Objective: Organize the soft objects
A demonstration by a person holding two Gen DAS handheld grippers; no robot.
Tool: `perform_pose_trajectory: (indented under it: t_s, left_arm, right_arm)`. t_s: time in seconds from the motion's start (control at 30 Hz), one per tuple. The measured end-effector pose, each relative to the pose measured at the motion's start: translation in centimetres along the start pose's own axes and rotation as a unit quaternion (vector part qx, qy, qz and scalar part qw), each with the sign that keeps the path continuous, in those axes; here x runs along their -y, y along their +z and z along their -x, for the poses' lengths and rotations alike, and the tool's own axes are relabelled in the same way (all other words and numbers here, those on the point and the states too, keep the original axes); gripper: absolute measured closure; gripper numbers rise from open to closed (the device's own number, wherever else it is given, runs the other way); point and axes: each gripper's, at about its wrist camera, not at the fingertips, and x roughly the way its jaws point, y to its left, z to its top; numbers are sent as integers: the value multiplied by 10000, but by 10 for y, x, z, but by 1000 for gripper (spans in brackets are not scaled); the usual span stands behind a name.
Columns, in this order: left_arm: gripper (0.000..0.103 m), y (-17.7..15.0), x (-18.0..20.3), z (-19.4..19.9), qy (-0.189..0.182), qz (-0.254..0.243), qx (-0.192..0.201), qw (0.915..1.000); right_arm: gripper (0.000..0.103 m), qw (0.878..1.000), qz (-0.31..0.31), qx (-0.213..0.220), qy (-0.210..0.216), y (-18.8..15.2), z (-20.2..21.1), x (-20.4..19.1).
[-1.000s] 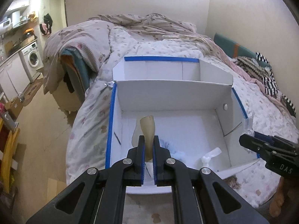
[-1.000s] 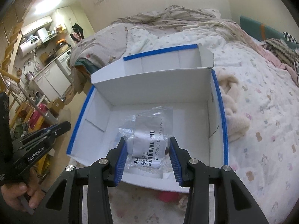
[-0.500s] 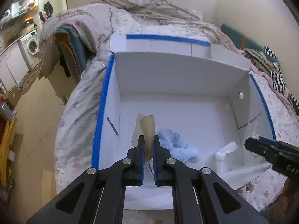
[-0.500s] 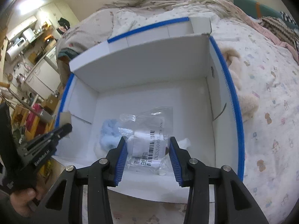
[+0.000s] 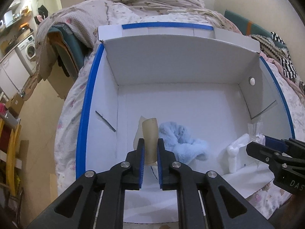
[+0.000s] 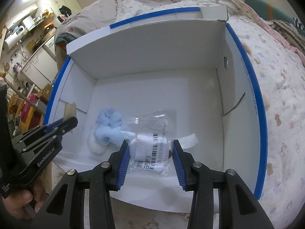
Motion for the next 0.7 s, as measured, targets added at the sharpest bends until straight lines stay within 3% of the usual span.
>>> perform_pose_trajectory:
  t_s: [0.2,0.27,0.33,0.6,0.7]
  left_arm:
    - [73,3,2,0,-60,4,-16,10000]
    - [53,2,3,3,-60,12,30,10000]
    - [42,2,3,5,19,27,96,9999]
    - [39,3,2,14,134,92,261,9995]
    - [39,4,1,15,146,121,270,9995]
  right_arm:
    - [57,10000,-81,-26,-27,1,-1,2]
    - [57,9999,-93,-25,-35,1,-1,2]
    - [57,9999,-105,-31,-44,1,-1,3]
    - [56,9999,-161,-1,-30,2,-1,4]
    - [50,9999,-145,34,4,2,0,3]
